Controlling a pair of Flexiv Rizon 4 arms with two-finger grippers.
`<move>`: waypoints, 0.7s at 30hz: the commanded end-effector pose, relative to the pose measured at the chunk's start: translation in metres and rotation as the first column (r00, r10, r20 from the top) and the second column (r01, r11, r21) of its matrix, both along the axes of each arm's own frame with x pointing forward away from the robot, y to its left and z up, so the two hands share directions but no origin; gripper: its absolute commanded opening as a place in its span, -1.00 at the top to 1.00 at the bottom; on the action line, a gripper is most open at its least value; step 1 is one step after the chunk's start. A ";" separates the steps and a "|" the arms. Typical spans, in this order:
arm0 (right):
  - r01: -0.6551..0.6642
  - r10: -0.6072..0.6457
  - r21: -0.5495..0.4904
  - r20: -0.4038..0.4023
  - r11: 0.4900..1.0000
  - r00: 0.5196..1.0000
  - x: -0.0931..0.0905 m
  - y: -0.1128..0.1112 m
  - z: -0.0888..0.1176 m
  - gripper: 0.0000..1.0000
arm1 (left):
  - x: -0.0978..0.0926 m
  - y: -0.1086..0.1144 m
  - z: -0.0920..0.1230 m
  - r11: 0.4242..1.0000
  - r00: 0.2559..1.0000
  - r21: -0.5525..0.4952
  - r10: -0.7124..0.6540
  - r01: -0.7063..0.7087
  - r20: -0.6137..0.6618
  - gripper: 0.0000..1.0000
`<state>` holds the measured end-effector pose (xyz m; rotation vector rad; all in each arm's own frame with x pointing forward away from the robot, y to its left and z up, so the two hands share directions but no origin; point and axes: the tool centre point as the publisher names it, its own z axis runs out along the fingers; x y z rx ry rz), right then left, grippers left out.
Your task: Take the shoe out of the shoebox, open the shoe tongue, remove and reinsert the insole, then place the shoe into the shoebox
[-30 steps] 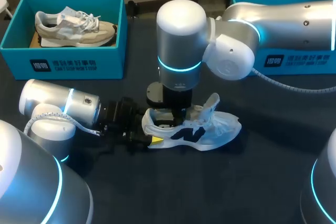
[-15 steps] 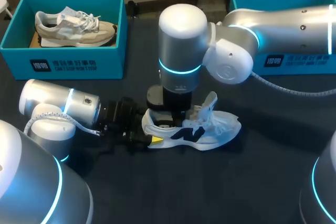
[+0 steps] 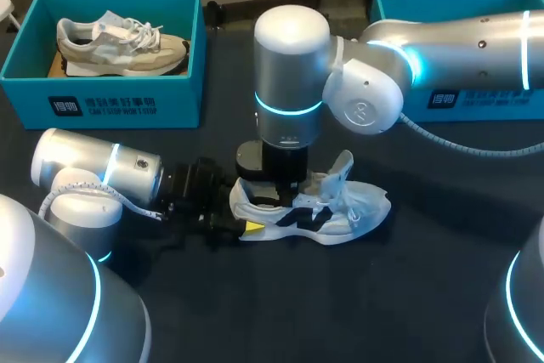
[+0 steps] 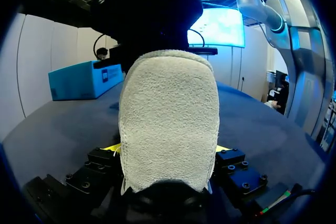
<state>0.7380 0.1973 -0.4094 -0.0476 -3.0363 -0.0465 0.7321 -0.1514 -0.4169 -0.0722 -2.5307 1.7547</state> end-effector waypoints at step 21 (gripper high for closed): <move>-0.007 0.012 0.034 -0.123 0.999 0.992 -0.026 -0.004 0.006 1.00 | -0.001 -0.001 -0.002 1.000 1.000 0.000 0.002 -0.002 0.001 1.00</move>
